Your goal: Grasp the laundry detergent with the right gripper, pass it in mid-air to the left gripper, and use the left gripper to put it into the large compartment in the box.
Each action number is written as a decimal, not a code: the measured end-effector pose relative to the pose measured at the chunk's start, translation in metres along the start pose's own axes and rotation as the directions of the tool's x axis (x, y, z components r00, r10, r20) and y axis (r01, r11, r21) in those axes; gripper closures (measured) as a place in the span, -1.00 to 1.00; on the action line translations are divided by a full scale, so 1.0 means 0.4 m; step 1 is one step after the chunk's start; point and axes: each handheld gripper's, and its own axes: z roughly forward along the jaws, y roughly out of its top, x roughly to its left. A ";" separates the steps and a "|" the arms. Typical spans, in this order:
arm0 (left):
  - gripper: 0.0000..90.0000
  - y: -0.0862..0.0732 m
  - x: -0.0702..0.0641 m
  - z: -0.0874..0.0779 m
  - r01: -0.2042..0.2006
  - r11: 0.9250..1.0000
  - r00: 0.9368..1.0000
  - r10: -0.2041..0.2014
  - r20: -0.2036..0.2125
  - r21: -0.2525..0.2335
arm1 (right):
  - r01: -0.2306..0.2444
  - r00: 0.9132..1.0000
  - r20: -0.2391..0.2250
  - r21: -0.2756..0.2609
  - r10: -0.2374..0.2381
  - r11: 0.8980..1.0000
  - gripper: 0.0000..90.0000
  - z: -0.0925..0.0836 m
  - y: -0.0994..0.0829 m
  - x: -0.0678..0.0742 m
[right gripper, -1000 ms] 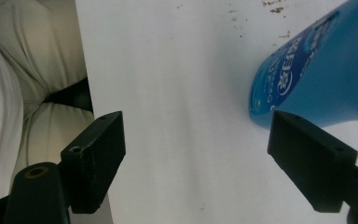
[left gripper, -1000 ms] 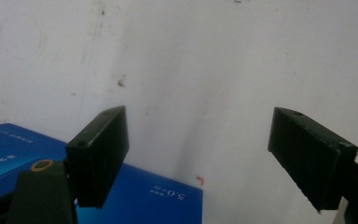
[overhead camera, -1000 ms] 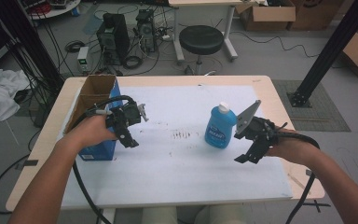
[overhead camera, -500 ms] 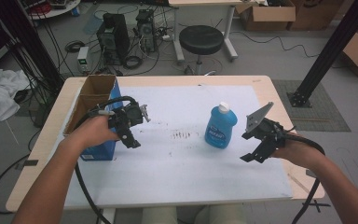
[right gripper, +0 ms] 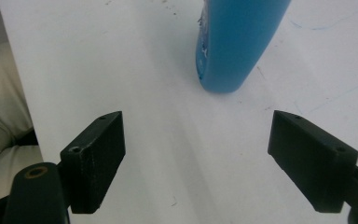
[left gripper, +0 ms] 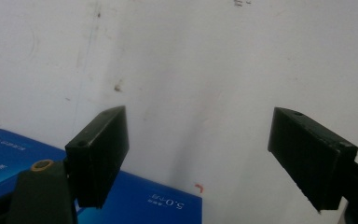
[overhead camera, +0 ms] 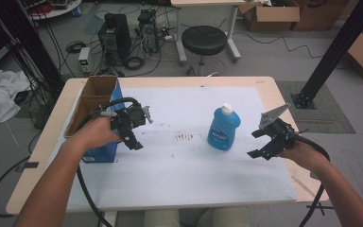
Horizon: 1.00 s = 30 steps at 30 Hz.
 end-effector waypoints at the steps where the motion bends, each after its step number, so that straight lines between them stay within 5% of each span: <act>1: -0.53 0.000 0.000 0.000 0.001 1.000 1.000 -0.001 0.001 0.001 | -0.001 1.000 0.006 -0.003 0.001 1.000 -0.59 0.000 -0.002 -0.003; 7: -0.53 0.001 0.001 0.005 0.003 1.000 1.000 -0.003 0.002 0.008 | -0.027 0.999 0.043 -0.063 0.029 0.998 -0.58 -0.006 -0.020 -0.026; 16: -0.53 -0.001 0.003 0.015 0.009 1.000 1.000 -0.009 0.009 0.007 | -0.088 0.992 0.068 -0.192 0.103 0.977 -0.58 0.011 -0.064 -0.039; 25: -0.53 -0.001 0.005 0.020 0.012 1.000 1.000 -0.012 0.011 0.005 | -0.128 0.985 0.072 -0.319 0.159 0.939 -0.60 0.032 -0.093 -0.041; 26: -0.53 -0.002 0.006 0.020 0.012 1.000 1.000 -0.012 0.011 0.006 | -0.132 0.983 0.073 -0.352 0.167 0.927 -0.61 0.037 -0.098 -0.040; 30: -0.53 -0.003 0.007 0.022 0.013 1.000 1.000 -0.013 0.013 0.008 | -0.137 0.982 0.067 -0.392 0.177 0.910 -0.62 0.044 -0.104 -0.037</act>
